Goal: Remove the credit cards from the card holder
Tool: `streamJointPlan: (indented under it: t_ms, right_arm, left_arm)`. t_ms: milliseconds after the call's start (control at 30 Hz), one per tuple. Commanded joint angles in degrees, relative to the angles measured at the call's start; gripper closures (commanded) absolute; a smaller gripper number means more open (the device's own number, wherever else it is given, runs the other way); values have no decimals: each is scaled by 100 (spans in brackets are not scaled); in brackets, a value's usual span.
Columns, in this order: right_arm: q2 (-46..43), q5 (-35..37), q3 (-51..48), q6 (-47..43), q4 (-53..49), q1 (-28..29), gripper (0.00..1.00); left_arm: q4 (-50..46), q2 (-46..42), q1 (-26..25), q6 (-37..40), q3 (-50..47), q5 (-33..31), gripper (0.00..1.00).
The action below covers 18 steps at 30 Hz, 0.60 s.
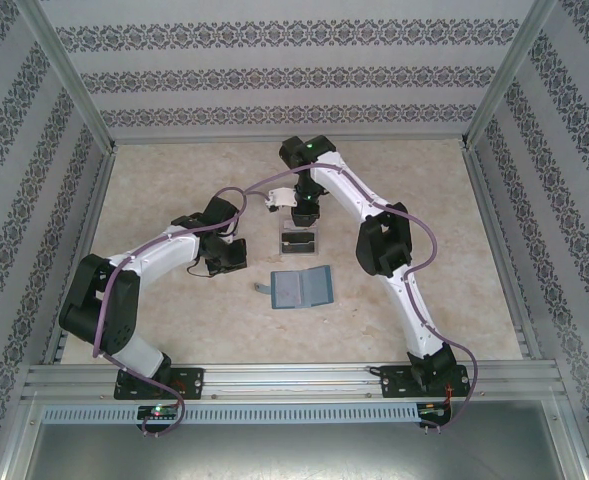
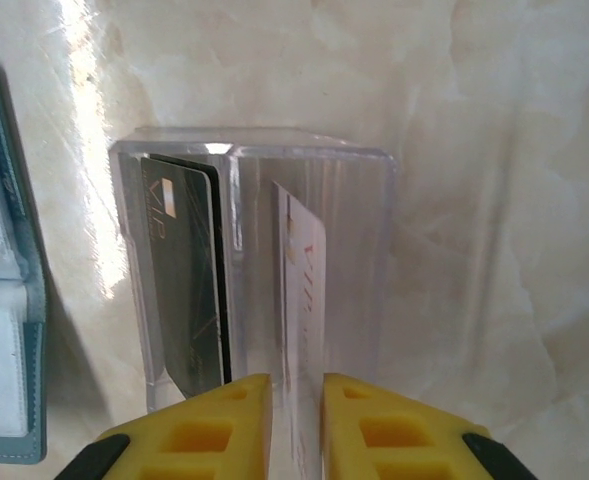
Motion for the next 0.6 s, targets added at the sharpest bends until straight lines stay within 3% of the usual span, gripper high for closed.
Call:
streamJointPlan:
  t_ms: [0, 167, 300, 567]
  right_arm:
    - [-476, 264, 126, 107, 23, -8, 77]
    - [-759, 328, -86, 300, 201, -9, 77]
    - [-1227, 227, -891, 725, 864, -11, 78]
    - [-2315, -169, -2935, 2583, 2503, 0, 83]
  left_arm:
    - [-3, 68, 57, 81, 150, 119, 100]
    - [150, 40, 55, -16, 173, 350, 100]
    - [266, 80, 37, -67, 179, 570, 99]
    - [445, 249, -103, -145, 291, 825, 99]
